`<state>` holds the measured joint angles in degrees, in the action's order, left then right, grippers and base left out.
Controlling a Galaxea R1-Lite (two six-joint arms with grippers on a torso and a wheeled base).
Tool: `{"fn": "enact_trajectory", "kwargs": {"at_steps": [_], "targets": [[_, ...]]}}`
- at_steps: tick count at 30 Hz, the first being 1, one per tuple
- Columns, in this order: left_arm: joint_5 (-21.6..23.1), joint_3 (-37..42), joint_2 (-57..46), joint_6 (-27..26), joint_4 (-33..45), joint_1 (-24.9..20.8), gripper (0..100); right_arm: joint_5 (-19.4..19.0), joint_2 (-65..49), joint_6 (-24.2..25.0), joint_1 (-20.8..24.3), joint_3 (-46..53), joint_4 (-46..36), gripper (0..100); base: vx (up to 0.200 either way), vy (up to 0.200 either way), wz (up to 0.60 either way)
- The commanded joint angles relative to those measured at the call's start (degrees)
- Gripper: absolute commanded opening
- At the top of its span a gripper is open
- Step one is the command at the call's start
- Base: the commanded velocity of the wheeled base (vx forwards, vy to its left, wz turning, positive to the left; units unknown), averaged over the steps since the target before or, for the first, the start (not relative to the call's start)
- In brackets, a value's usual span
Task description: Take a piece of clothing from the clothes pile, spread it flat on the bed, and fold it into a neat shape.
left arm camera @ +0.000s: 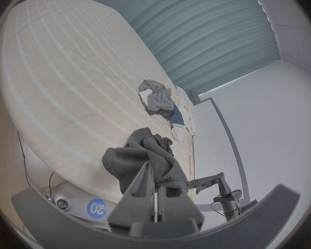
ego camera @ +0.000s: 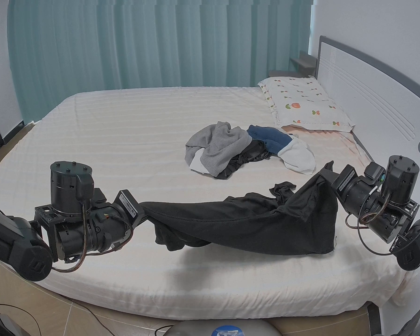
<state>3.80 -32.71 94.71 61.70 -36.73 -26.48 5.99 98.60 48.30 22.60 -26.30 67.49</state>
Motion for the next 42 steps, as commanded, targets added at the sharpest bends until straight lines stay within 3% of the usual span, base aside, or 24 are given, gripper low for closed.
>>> {"fn": "enact_trajectory", "kwargs": {"at_steps": [1,34,42], "targets": [[-0.1,0.1,-0.4,0.0,0.0,0.0,0,0.0,0.8,0.0,0.2,0.1,0.2,0,0.000,0.200,0.00],[-0.4,0.5,-1.0,-0.2,0.0,1.4,0,0.0,0.9,0.0,2.3,-0.6,0.4,0,0.000,0.200,0.00],[-0.4,0.5,-1.2,-0.4,-0.1,2.0,0,-0.1,2.1,-0.4,3.7,-1.2,5.1,0,0.000,0.200,0.00]]}}
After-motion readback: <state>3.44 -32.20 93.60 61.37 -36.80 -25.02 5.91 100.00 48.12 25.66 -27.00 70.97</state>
